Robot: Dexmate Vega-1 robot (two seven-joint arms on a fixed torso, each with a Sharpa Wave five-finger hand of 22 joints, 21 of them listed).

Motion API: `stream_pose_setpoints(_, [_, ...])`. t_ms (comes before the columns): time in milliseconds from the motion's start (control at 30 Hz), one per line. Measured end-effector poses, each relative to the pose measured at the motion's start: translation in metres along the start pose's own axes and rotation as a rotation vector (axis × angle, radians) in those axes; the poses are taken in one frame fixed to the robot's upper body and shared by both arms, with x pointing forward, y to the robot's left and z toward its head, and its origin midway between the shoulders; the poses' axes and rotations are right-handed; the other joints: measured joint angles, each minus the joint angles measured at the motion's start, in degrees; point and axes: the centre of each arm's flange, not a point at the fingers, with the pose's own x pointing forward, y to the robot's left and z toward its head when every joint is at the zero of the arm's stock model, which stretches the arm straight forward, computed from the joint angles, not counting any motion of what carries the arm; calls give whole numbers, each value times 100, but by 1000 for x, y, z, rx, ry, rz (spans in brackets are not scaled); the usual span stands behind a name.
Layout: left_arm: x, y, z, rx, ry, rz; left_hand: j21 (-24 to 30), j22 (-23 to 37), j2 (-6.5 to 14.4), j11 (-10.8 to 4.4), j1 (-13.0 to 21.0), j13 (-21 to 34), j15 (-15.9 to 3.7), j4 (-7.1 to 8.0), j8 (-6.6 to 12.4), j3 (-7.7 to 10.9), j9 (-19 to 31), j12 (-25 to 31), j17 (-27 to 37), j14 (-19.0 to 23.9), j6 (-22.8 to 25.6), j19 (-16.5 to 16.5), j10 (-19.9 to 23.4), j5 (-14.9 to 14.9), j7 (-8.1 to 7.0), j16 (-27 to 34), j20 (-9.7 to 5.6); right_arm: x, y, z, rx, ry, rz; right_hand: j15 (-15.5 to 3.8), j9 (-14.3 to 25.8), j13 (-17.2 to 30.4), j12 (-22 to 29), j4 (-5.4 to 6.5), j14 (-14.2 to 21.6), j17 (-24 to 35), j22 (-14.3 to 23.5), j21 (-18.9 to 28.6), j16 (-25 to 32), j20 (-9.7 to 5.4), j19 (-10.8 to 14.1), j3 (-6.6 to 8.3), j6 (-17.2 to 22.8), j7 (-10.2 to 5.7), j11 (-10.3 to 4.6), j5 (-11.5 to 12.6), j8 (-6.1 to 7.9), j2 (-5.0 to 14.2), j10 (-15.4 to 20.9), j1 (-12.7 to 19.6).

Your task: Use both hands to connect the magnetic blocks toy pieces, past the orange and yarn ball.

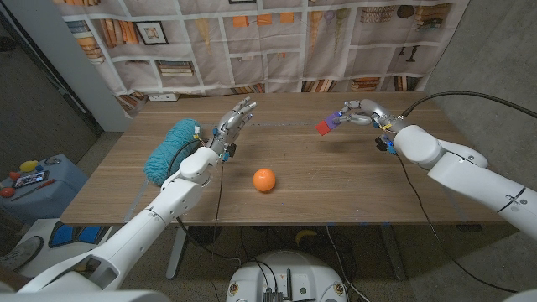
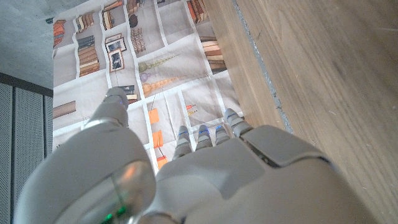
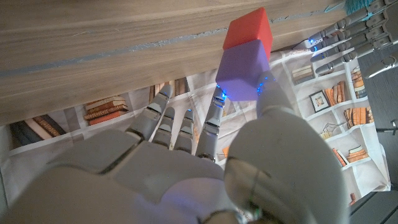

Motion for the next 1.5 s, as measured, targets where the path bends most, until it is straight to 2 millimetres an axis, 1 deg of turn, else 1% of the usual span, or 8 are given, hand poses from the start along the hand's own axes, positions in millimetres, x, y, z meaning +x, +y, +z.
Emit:
stream_pose_setpoints(67, [-1, 1, 0, -2, 1, 2, 0, 0, 9, 0, -59, 0, 0, 0, 0, 0, 0, 0, 0, 0, -47, 15, 0, 0, 48, 0, -70, 0, 0, 1, -22, 4, 6, 0, 0, 0, 0, 0, 0, 0, 0, 0, 0, 0, 0, 0, 0, 0, 0, -4, 0, 0, 0, 0])
stream_pose_setpoints(267, [-2, 5, -1, -5, 9, 5, 0, -1, 22, 0, -114, 0, 0, 0, 0, 0, -27, 1, 1, 0, -78, 4, 0, 0, 123, 0, -144, 2, -2, 4, -84, 15, 24, -54, 0, 0, 0, 0, 10, 0, 0, 0, 0, 0, 0, 0, -1, -1, 0, -9, 0, 0, 0, 0])
stream_pose_setpoints(500, [-5, 9, -3, -3, 22, 9, 0, -14, -9, 1, -144, 0, 0, 15, 0, -15, -27, 1, 1, 0, -96, 1, 0, 0, 141, 0, -147, 6, -1, 9, -181, 29, 49, -74, 0, 0, 1, -1, 31, 0, 0, 0, 0, 0, 0, -1, -32, -32, -31, -26, 0, 0, -32, 0])
stream_pose_setpoints(700, [-7, 13, -5, 0, 40, 4, 0, -14, 45, -41, -197, 0, 0, 15, 0, -15, -27, -21, 1, 0, -96, 1, -41, 0, 140, 0, -146, 9, 1, 11, -258, 43, 68, -84, 0, 0, 1, -1, 41, 28, 0, 0, 0, 0, 0, -1, -64, -63, -34, -28, 0, 0, -28, 0])
stream_pose_setpoints(800, [-7, 14, -5, 1, 48, 0, 0, -14, 45, -40, -197, 0, 0, 15, 0, -15, -27, -21, 1, 0, -117, 2, -42, 0, 161, 0, -146, 11, 2, 13, -285, 45, 77, -84, 0, 0, 1, 9, 41, 28, 0, 19, 0, 0, 0, -13, -64, -64, -72, -31, 0, 0, 10, 0])
stream_pose_setpoints(1000, [-9, 18, -5, -4, 53, 0, -36, -14, 76, -9, -228, 0, 1, 15, 0, -15, -26, -21, 1, 0, -115, -77, -73, 0, 203, 0, -224, 15, 6, 15, -345, 50, 95, -125, 0, 0, 1, 15, 83, 28, 0, 23, 0, -41, 41, -34, -64, -63, -72, -32, 0, -1, 10, 1])
stream_pose_setpoints(1200, [-10, 22, -8, -11, 59, 10, -36, -14, 109, -9, -261, 0, 1, 15, 26, -15, -26, -21, 1, 0, -65, -77, -73, 0, 253, 0, -224, 18, 10, 17, -398, 54, 110, -125, 0, 0, 2, 15, 83, 27, 0, 23, 0, -41, 41, -35, -64, -63, -72, -49, 0, -1, 10, 1])
stream_pose_setpoints(1500, [-13, 28, -9, -16, 62, 23, -36, -13, 121, -31, -272, 0, 22, 15, 48, -15, -26, -20, 2, 22, -43, -53, -50, 0, 231, 0, -247, 22, 16, 20, -455, 56, 130, -124, 0, 0, 4, 13, 82, 27, 0, 23, 0, -61, 61, -36, -94, -94, -103, -54, 0, -2, -22, 2])
